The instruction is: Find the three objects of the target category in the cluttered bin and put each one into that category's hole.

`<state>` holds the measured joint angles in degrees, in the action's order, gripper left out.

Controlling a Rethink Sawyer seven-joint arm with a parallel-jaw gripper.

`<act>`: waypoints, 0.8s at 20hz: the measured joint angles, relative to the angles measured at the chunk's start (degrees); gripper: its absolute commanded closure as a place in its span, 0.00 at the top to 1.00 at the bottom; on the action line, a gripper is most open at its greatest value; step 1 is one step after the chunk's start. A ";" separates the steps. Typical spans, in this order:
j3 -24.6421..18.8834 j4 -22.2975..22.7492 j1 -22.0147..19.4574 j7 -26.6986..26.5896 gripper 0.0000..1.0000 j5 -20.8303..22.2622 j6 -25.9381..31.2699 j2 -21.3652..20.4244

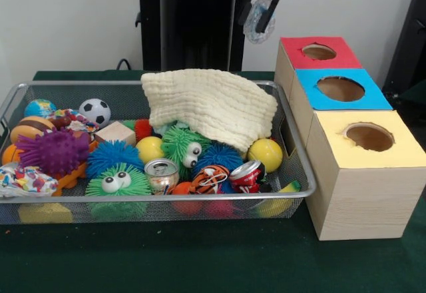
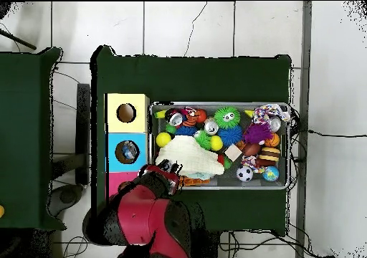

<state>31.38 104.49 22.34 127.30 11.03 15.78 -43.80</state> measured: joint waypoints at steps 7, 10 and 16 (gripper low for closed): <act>2.02 -1.77 2.14 0.00 0.00 -1.94 6.75 -0.50; 2.78 -2.97 2.72 0.00 0.00 -2.45 9.72 -0.50; 3.91 -5.05 3.49 0.00 0.00 -3.40 12.67 -0.38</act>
<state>35.30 99.44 25.84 127.30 7.63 28.46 -44.18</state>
